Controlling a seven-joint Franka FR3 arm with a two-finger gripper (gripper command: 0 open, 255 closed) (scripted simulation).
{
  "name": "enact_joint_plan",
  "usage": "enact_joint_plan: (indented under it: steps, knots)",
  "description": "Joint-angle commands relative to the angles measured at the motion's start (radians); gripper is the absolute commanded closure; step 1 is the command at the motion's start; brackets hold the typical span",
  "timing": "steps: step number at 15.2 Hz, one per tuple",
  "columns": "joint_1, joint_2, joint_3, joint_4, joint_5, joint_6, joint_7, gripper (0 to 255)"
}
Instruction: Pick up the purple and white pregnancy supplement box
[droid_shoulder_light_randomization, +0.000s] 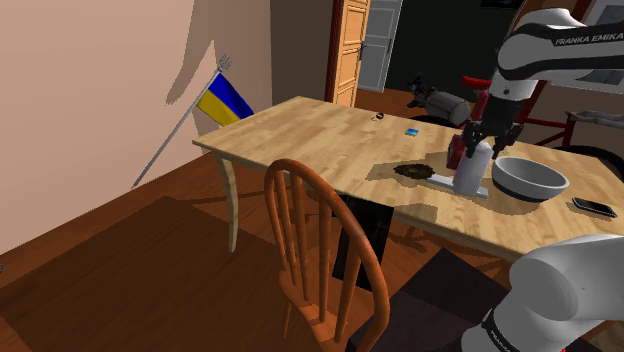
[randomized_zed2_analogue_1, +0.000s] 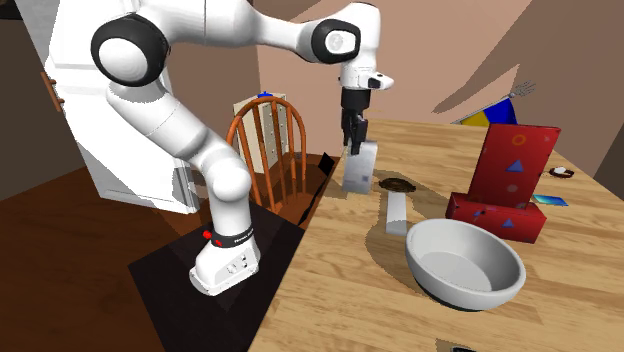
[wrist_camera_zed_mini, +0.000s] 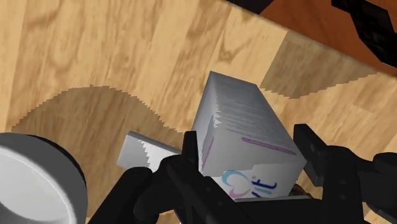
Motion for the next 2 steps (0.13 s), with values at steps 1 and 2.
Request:
enact_joint_plan:
  steps: [1, 2]
  knots:
    - [0.001, 0.001, 0.002, 0.017, 0.002, -0.015, 0.000, 255]
    - [0.001, 0.001, 0.002, 0.017, 0.002, -0.015, 0.000, 255]
